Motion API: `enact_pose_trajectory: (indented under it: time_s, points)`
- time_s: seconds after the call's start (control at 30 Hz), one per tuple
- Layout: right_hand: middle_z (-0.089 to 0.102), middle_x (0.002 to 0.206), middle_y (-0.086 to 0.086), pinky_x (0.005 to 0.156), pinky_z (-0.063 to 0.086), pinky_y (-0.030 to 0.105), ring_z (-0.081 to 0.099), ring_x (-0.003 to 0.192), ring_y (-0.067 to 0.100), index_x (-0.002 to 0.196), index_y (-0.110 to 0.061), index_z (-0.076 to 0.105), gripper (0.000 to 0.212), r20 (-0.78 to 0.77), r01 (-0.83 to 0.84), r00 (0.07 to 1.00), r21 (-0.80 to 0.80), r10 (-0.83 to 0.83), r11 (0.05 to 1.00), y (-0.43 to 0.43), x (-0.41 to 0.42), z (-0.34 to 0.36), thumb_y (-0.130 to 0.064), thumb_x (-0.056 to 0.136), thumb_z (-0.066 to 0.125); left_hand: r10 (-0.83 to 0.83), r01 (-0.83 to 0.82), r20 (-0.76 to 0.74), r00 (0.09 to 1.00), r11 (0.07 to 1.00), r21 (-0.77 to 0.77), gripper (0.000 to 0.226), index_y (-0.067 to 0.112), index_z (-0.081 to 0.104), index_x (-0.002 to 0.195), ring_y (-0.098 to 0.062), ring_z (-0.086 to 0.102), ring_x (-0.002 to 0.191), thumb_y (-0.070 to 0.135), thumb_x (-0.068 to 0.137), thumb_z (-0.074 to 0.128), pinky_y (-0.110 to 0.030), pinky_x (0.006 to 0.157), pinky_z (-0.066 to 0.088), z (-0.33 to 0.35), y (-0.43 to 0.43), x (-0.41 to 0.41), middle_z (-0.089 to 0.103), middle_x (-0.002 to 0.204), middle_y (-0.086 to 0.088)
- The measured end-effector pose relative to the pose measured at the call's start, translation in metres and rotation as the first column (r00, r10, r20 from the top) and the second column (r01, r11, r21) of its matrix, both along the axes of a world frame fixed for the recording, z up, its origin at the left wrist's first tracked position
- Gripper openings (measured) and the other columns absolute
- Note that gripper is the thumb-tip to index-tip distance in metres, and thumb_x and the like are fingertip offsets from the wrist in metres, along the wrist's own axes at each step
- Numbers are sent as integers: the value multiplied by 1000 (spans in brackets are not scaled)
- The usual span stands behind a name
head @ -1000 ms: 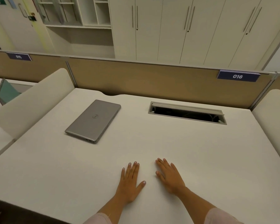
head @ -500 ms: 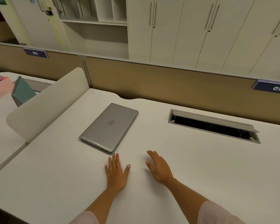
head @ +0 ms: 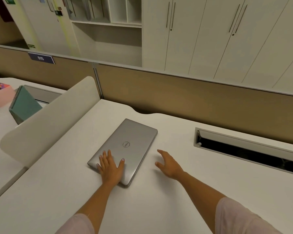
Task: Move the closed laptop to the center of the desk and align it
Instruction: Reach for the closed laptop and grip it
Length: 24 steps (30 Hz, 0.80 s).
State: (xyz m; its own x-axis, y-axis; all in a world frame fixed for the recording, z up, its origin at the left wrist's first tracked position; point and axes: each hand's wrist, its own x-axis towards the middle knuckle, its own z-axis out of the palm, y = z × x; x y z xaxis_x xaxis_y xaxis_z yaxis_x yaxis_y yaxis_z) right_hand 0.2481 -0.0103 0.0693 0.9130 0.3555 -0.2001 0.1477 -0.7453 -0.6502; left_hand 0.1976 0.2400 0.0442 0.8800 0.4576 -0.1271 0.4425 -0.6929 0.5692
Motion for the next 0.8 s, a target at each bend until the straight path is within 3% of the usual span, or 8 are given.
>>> enact_pose_trajectory:
  time_s: [0.17,0.3,0.43,0.57,0.7,0.8]
  points:
    - [27,155,7,112,25,31,29,141,22,149,-13,24,65,-47,31,998,15,-30,999,13,50,5,-29,95,56,67,-66,-48,997,997,29,83,15,4,154,-25,-13,146,53,93,46,-49,115,-9,-2,32,43,-5,161,-7]
    - [24,156,12,114,28,38,30,140,28,149,-11,23,71,-113,143,985,81,-133,986,26,84,6,-27,92,62,114,-108,-105,988,992,61,80,17,7,154,-24,-9,147,55,93,42,-52,113,-11,-5,50,61,3,161,-6]
    - [30,152,11,109,32,39,33,137,29,148,-11,24,77,-228,270,947,178,-227,946,41,110,3,-23,87,69,99,-85,-88,991,986,145,74,15,20,151,-23,10,147,56,93,41,-52,115,-5,-11,55,61,23,157,-6]
    - [44,140,9,94,40,29,48,112,20,146,-11,25,79,-372,399,885,297,-280,868,57,129,0,-12,83,72,88,-85,-16,996,986,142,72,14,31,146,-26,33,137,55,90,49,-47,117,13,-11,62,61,40,148,-8]
    - [39,144,11,106,41,43,44,126,28,146,-11,23,103,-353,400,884,236,-306,885,65,142,-4,-22,66,86,70,-66,-27,997,992,108,76,13,29,147,-27,32,138,57,89,50,-47,117,13,-9,64,60,39,148,-9]
    - [33,149,10,109,37,48,38,132,31,148,-11,18,114,-351,380,886,181,-302,907,65,147,-6,-25,61,90,117,-98,-142,983,986,135,88,13,22,149,-27,25,141,67,85,46,-50,116,6,-4,66,55,29,153,-9]
